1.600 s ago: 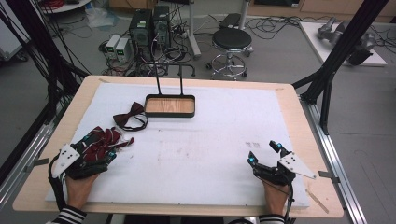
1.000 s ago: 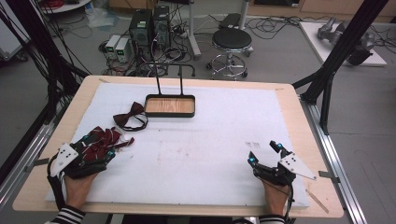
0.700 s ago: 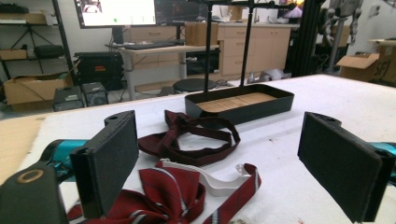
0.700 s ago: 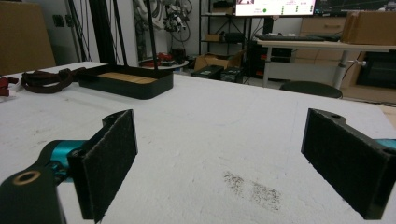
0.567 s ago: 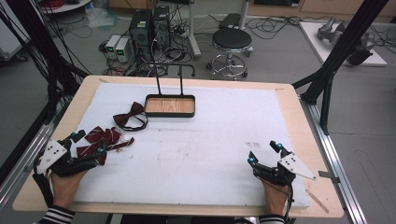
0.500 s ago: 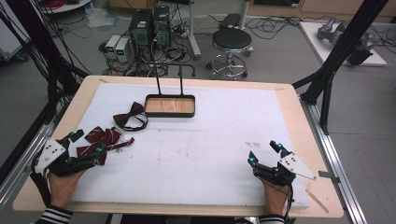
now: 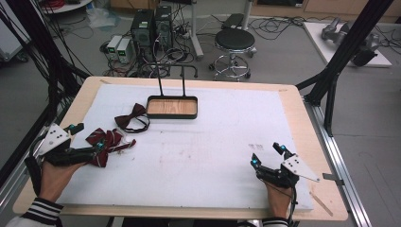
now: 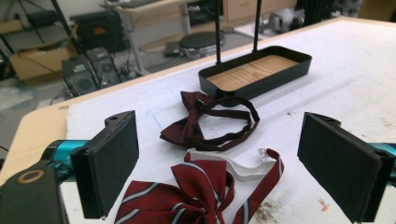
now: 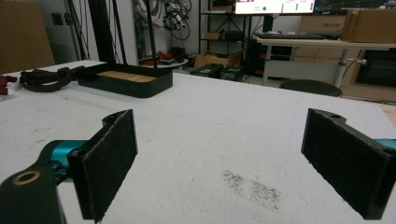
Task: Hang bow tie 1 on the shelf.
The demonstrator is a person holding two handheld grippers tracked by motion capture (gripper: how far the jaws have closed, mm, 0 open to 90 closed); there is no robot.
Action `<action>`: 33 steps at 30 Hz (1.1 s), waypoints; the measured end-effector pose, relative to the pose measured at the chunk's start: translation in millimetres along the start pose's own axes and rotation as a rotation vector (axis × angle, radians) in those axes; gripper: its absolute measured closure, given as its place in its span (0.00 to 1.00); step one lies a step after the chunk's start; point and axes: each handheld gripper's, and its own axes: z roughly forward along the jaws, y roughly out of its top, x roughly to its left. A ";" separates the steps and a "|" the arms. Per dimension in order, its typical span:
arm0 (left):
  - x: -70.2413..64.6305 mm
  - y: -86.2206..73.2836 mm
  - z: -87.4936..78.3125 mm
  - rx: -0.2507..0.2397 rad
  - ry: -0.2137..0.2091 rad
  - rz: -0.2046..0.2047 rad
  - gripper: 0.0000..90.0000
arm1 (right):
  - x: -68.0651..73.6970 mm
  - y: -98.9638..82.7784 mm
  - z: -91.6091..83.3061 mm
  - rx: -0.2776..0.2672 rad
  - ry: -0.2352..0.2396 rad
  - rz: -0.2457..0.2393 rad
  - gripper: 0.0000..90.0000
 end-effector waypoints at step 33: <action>18.3 4.5 49.7 0.587 -0.088 -0.014 0.30 | -0.8 0.0 -0.2 -0.002 0.000 0.002 0.11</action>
